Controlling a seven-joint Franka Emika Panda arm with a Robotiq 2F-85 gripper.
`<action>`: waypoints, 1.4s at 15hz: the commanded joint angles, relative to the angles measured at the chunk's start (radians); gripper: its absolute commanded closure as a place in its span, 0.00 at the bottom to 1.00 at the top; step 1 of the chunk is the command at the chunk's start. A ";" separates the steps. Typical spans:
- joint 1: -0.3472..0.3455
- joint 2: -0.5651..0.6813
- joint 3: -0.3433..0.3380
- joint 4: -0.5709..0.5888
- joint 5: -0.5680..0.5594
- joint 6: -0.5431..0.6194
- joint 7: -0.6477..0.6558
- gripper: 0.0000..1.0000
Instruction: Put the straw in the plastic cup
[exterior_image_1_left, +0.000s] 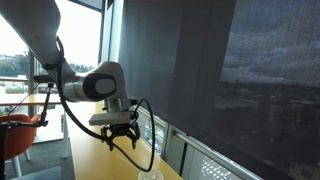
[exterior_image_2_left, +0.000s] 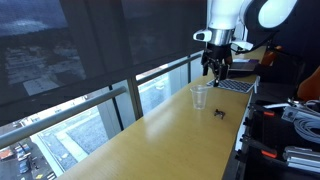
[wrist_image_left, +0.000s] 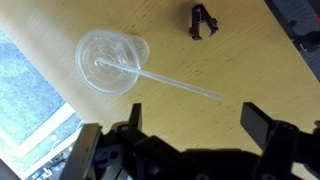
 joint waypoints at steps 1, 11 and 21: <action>-0.003 -0.025 -0.006 -0.041 -0.064 0.052 0.043 0.00; -0.025 -0.024 -0.026 -0.051 -0.100 0.077 0.057 0.00; -0.063 -0.043 -0.062 0.001 -0.061 0.081 0.009 0.00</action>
